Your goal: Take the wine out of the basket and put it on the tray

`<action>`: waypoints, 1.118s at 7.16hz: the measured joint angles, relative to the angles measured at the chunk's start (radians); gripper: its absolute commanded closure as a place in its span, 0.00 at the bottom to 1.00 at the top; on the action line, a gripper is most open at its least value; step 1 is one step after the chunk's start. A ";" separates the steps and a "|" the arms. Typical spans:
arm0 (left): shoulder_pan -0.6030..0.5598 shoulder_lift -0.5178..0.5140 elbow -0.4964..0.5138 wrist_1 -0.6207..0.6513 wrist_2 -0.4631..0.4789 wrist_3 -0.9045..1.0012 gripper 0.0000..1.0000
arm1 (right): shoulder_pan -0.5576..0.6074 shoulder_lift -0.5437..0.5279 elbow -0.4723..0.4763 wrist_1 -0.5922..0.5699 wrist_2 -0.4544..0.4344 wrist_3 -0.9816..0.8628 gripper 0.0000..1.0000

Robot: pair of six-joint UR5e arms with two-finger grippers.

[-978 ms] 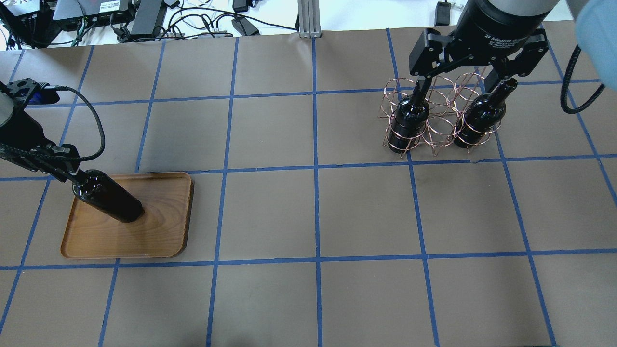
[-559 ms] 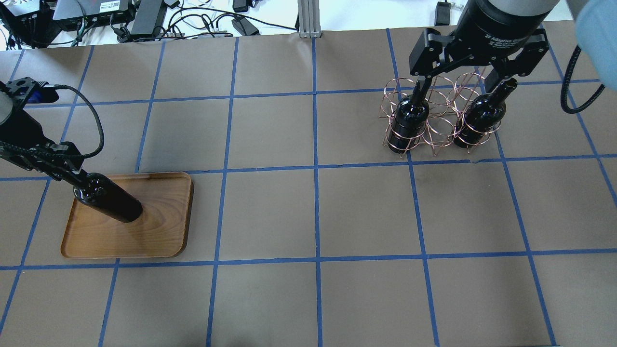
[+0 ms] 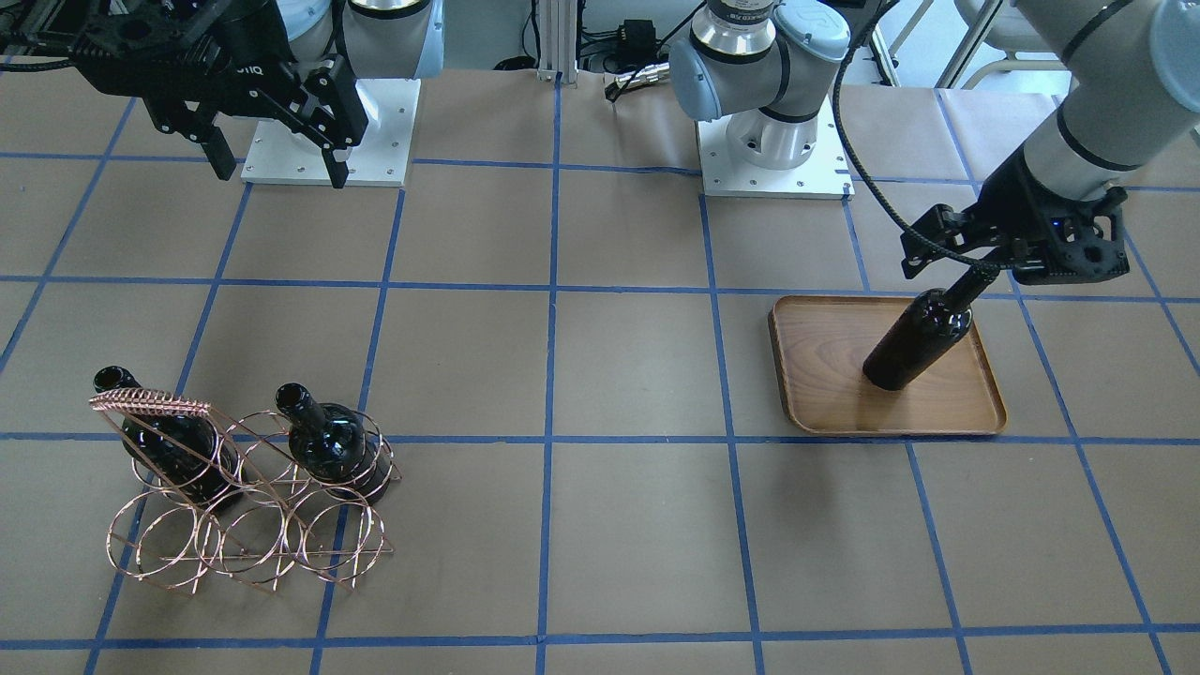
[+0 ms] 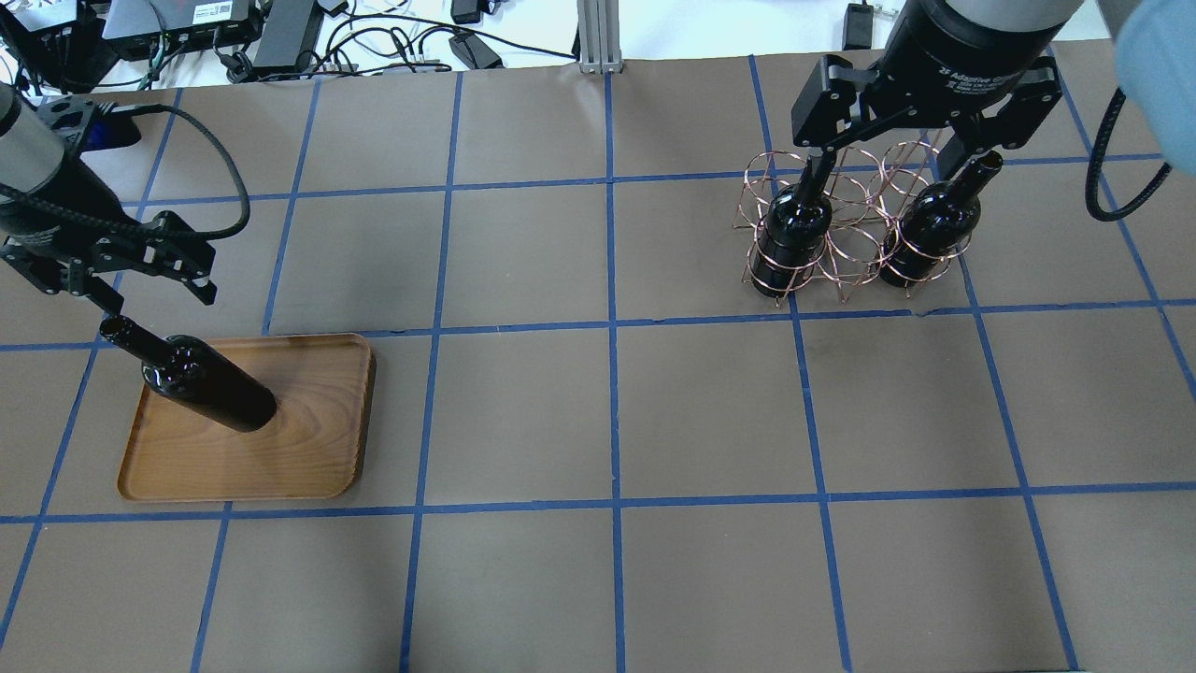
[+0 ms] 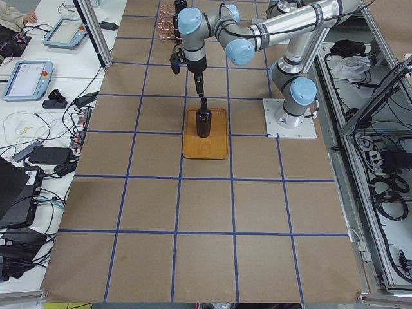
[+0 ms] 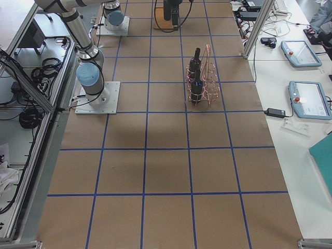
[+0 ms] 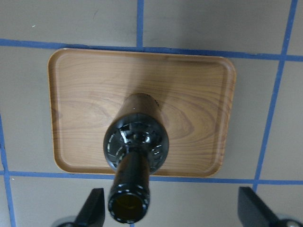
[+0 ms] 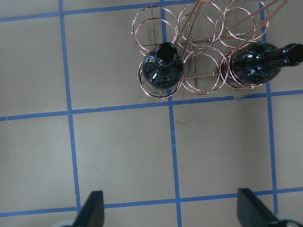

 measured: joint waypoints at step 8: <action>-0.337 0.043 0.102 0.001 -0.033 -0.182 0.00 | 0.000 0.001 0.000 -0.009 -0.001 -0.111 0.00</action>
